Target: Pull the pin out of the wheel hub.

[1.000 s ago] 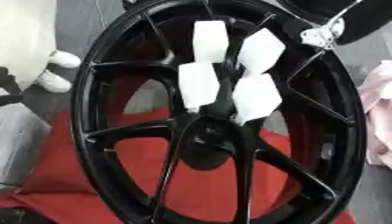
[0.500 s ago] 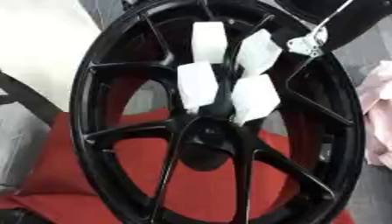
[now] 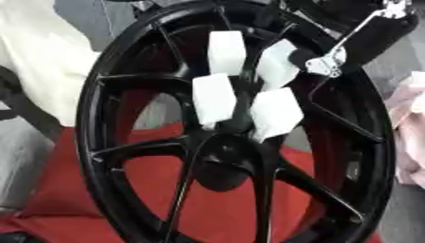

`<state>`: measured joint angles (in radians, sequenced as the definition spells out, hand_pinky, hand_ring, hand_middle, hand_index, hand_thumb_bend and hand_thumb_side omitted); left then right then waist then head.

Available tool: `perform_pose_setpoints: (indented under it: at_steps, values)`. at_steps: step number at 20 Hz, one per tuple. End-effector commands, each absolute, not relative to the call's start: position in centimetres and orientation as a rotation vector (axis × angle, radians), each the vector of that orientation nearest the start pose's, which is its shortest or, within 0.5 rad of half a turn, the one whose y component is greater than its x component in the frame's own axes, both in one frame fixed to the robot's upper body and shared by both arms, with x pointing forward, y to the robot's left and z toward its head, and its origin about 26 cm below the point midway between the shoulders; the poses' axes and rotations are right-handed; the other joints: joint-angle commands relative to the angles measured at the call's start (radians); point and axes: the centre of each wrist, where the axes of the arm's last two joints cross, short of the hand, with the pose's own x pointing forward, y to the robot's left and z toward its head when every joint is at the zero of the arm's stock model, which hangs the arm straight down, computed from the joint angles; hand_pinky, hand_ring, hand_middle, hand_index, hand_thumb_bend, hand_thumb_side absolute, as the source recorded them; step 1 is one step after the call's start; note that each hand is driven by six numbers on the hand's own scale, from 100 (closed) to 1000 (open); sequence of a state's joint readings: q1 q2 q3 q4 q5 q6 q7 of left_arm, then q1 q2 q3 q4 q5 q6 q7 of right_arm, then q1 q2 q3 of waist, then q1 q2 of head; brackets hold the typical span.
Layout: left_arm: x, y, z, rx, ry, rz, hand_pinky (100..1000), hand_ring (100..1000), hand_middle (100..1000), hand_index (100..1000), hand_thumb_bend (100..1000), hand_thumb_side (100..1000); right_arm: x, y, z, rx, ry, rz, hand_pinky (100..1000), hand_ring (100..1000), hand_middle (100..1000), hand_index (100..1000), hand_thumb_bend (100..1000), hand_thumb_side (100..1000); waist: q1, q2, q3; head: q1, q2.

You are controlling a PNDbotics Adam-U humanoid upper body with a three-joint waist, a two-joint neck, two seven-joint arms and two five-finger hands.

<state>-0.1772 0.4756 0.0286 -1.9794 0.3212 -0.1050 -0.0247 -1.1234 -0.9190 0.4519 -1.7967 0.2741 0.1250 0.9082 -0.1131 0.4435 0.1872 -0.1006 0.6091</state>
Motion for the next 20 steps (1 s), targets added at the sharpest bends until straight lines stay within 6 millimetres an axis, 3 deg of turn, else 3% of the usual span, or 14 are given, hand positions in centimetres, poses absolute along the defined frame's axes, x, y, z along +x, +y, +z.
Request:
perform_pose_setpoints:
  at_steps: [1, 20]
  values:
    - [28.5, 30.3, 18.9, -0.047, -2.242, -0.341, 759, 853, 770, 845, 206, 992, 31.6, -21.3, 40.6, -0.728, -1.447, 2.026, 923, 934, 889, 955, 100, 263, 0.006, -0.038, 0.001, -0.007, -0.010]
    - [28.6, 30.2, 18.9, -0.048, -2.237, -0.346, 759, 852, 769, 844, 207, 1000, 31.6, -21.8, 39.1, -0.679, -1.386, 2.038, 924, 944, 890, 952, 100, 268, -0.002, -0.028, 0.008, -0.013, -0.017]
